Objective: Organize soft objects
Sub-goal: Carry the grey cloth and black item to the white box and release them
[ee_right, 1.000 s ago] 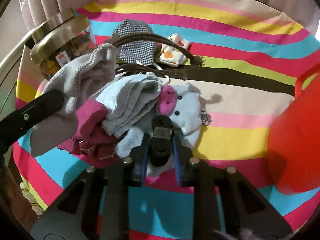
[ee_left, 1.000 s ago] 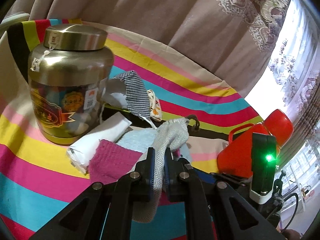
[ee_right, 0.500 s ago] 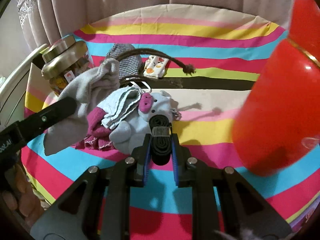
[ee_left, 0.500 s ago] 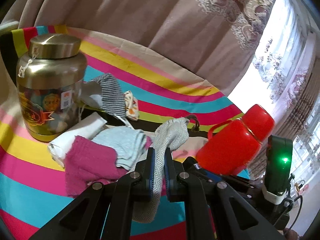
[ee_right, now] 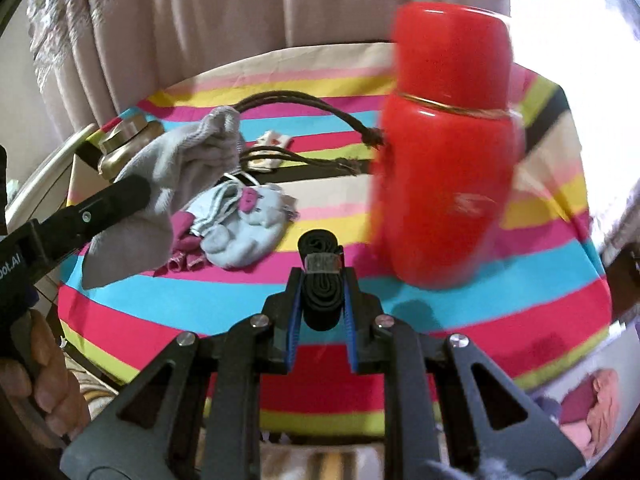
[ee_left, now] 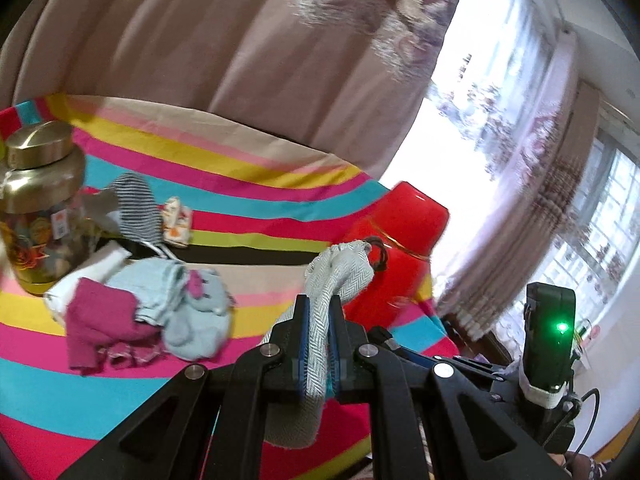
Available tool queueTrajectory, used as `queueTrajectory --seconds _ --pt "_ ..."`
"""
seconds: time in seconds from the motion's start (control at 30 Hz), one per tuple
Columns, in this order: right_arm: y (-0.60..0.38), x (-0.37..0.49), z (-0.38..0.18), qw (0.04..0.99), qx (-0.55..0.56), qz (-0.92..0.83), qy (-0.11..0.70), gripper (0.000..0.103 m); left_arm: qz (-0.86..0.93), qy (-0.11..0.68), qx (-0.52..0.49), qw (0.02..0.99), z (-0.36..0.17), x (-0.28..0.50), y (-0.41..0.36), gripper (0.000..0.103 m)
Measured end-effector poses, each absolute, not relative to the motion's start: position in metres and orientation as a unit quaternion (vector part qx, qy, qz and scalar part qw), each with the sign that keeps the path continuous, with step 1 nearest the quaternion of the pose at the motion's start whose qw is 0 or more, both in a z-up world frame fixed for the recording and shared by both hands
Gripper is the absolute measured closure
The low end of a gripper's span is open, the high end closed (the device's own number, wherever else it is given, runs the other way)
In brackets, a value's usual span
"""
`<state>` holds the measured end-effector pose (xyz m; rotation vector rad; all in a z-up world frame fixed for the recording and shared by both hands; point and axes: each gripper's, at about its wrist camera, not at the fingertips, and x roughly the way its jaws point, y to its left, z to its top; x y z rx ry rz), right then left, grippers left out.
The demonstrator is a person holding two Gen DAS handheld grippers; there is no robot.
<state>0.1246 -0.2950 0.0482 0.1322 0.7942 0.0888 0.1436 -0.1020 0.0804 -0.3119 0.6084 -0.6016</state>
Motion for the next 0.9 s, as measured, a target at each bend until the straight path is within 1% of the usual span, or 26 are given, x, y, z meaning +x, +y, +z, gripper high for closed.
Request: queueTrajectory --seconds 0.33,0.6,0.9 --pt "-0.372 0.068 0.051 0.918 0.098 -0.007 0.384 0.081 -0.357 0.319 -0.111 0.871 0.082 0.105 -0.178 0.094" --pt "-0.456 0.008 0.043 0.907 0.130 -0.082 0.392 0.081 -0.412 0.352 -0.092 0.836 0.080 0.073 -0.235 0.094" --pt "-0.517 -0.039 0.050 0.900 0.146 -0.145 0.384 0.081 -0.476 0.356 -0.041 0.803 0.088 0.027 -0.294 0.094"
